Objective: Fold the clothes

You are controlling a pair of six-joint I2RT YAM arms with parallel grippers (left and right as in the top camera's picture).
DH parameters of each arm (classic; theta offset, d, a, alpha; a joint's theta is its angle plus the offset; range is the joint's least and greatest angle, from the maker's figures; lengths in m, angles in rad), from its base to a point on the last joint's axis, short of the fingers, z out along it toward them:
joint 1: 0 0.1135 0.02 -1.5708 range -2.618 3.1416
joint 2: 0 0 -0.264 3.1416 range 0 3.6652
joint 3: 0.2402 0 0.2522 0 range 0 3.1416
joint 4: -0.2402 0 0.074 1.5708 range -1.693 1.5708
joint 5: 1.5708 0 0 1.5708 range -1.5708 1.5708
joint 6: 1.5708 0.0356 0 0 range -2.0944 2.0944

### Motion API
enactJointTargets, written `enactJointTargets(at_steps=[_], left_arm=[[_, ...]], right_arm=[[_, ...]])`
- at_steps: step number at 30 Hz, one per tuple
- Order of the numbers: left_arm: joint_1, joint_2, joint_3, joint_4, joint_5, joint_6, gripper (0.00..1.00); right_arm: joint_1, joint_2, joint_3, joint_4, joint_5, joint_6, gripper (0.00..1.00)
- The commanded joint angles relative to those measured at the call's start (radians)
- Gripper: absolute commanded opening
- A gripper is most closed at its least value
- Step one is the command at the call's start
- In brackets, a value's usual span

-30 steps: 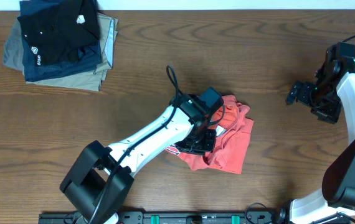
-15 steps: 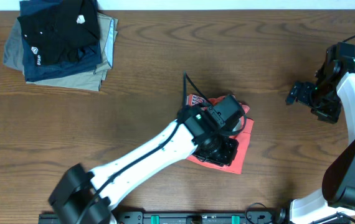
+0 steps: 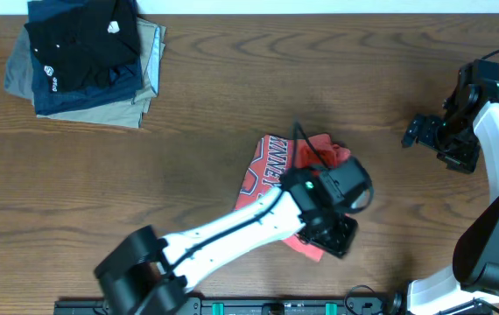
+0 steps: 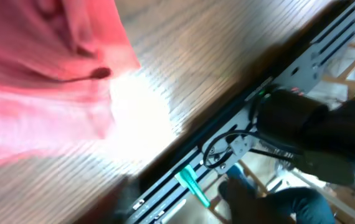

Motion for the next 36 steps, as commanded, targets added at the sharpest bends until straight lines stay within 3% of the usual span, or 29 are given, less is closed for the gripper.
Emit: enactJointTargets(at_steps=[1,8,15,21,36], left_arm=[[-0.011,0.043,0.002,-0.004,0.007,0.0,0.6],[0.02,0.001,0.013,-0.006,0.001,0.037,0.54],[0.137,-0.024,0.013,0.002,-0.179,0.039,0.54],[0.18,0.046,0.013,0.089,-0.182,0.152,0.55],[0.164,0.189,0.013,0.252,-0.175,0.158,0.54]], right_arm=[[-0.001,-0.006,0.006,0.0,-0.003,0.003,0.99],[-0.001,-0.006,0.006,0.0,-0.003,0.003,0.99],[-0.001,-0.006,0.006,0.0,-0.003,0.003,0.99],[-0.001,-0.006,0.006,0.0,-0.003,0.003,0.99],[-0.001,-0.006,0.006,0.0,-0.003,0.003,0.99]])
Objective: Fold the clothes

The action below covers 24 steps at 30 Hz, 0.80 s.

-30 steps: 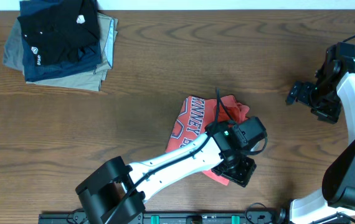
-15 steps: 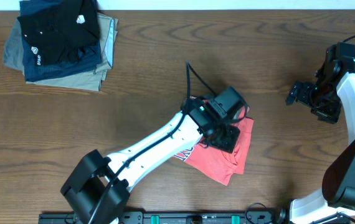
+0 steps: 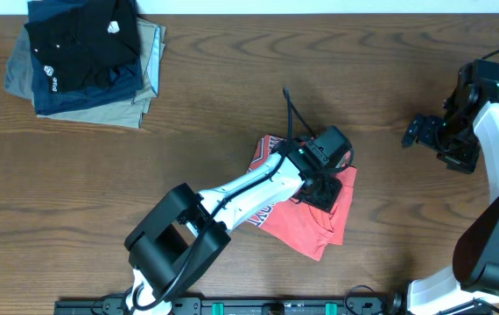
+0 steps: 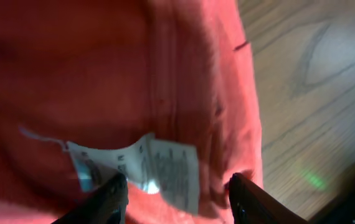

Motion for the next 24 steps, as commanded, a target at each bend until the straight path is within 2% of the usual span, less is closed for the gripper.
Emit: enactJointTargets(at_steps=[1,4,6,7,10,11,13,24], left_arm=[[-0.014,-0.001,0.013,0.023,-0.01,0.018,0.54],[-0.021,0.012,0.013,0.043,-0.01,0.017,0.52],[-0.021,0.026,0.013,0.049,-0.01,0.016,0.45],[-0.021,0.032,0.013,0.051,-0.01,0.016,0.39],[-0.021,0.041,0.013,0.06,-0.01,0.016,0.13],[-0.021,0.04,0.013,0.064,-0.01,0.016,0.09],[-0.021,0.026,0.013,0.065,-0.011,0.017,0.06],[-0.022,-0.064,0.013,0.076,-0.058,-0.002,0.06]], right_arm=[[-0.001,-0.006,0.006,0.0,-0.003,0.003,0.99],[-0.001,-0.006,0.006,0.0,-0.003,0.003,0.99],[-0.001,-0.006,0.006,0.0,-0.003,0.003,0.99],[-0.001,-0.006,0.006,-0.001,-0.003,0.003,0.99],[-0.001,-0.006,0.006,-0.001,-0.003,0.003,0.99],[-0.001,-0.006,0.006,-0.001,-0.003,0.003,0.99],[-0.001,-0.006,0.006,0.0,-0.003,0.003,0.99],[-0.001,-0.006,0.006,0.0,-0.003,0.003,0.99]])
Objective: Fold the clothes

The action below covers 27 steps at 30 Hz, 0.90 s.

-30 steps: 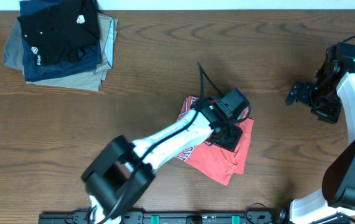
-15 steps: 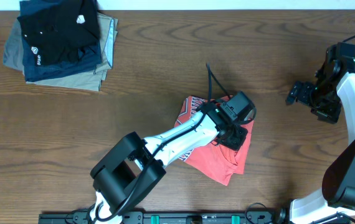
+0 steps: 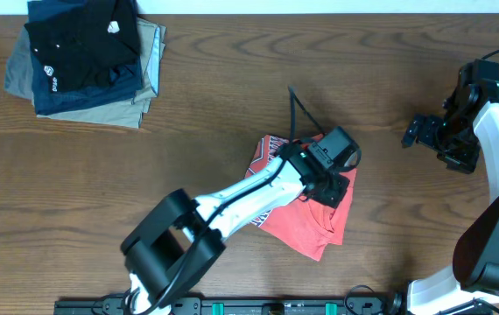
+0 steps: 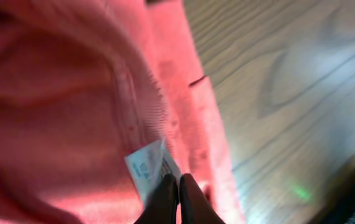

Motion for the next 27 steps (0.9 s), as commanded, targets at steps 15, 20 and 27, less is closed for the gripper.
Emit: enactJointTargets(at_steps=[15,20,27], left_arm=[[-0.157,0.067,0.013,0.087,-0.106,-0.045,0.13],[-0.138,0.005,0.013,0.065,-0.118,-0.045,0.39],[-0.044,-0.098,0.013,0.051,-0.133,-0.065,0.63]], right_arm=[[-0.001,-0.006,0.006,0.0,-0.003,0.003,0.99],[-0.001,-0.006,0.006,0.0,-0.003,0.003,0.99],[-0.001,-0.006,0.006,0.0,-0.003,0.003,0.99]])
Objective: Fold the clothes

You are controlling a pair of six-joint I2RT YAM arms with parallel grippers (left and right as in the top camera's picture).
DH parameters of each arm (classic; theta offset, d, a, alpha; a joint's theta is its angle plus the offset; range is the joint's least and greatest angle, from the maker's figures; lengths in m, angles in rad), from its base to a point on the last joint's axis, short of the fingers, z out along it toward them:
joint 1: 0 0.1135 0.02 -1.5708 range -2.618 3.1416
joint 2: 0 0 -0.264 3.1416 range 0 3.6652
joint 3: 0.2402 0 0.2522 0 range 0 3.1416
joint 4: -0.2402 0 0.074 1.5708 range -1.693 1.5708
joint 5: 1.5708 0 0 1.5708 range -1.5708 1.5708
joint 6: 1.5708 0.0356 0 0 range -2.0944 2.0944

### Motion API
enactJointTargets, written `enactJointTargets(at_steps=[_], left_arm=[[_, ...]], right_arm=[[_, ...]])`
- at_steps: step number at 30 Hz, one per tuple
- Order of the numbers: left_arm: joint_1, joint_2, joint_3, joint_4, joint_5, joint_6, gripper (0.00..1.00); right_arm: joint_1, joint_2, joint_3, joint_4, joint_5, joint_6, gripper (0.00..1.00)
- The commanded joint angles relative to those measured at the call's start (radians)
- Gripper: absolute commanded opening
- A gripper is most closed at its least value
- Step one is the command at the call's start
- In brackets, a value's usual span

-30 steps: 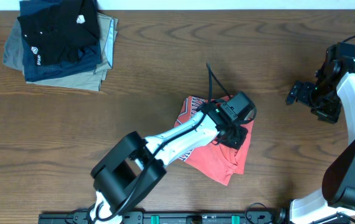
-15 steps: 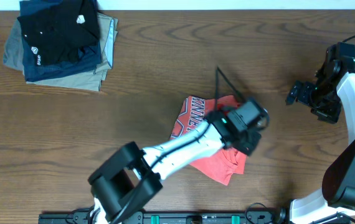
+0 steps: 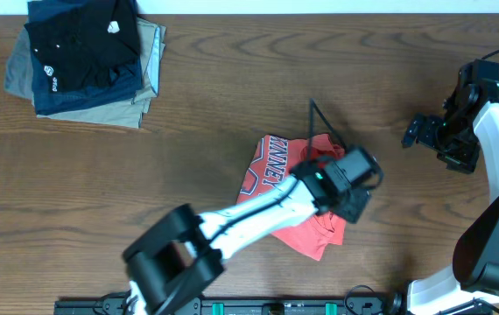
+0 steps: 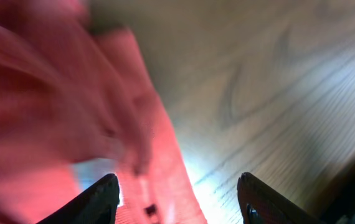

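A red shirt (image 3: pixel 289 206) with white lettering lies crumpled at the table's middle. My left gripper (image 3: pixel 357 198) hovers over the shirt's right edge. In the left wrist view the left gripper (image 4: pixel 180 202) is open, with blurred red shirt (image 4: pixel 53 112) cloth and a pale label under the wide gap. Nothing is held between its fingertips (image 4: pixel 103 198). My right gripper (image 3: pixel 418 131) hangs at the far right, well away from the shirt; its jaws are too small to read.
A stack of folded clothes (image 3: pixel 83 57), black and navy on khaki, sits at the back left corner. Bare wooden table (image 3: pixel 188 122) surrounds the shirt. The right arm's white base (image 3: pixel 495 245) stands at the right edge.
My left gripper was shut on the shirt's cloth by the label; now it is open and sits a little further right and nearer the front. The right arm has not moved.
First my left gripper was at the shirt's front right edge, looking past the cloth. Then it was open over the label with the shirt spread to the right. Then it was shut on cloth by the label. Now it is open at the right edge.
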Motion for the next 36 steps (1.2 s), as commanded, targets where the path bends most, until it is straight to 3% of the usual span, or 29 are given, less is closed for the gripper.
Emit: enactJointTargets(at_steps=[1,8,32,34,36], left_arm=[[0.063,-0.055,0.013,-0.005,-0.027,-0.03,0.63],[0.138,0.004,0.013,-0.018,-0.01,-0.08,0.62],[0.127,0.152,0.013,0.16,0.046,-0.114,0.57],[0.127,0.153,0.013,0.172,0.046,-0.114,0.49],[0.127,0.153,0.013,0.185,0.046,-0.114,0.34]], right_arm=[[-0.001,-0.006,0.006,0.0,-0.003,0.003,0.99],[-0.001,-0.006,0.006,0.0,-0.003,0.003,0.99],[-0.001,-0.006,0.006,0.0,-0.003,0.003,0.99],[-0.001,-0.006,0.006,0.0,-0.003,0.003,0.99],[-0.001,-0.006,0.006,-0.001,-0.003,0.003,0.99]])
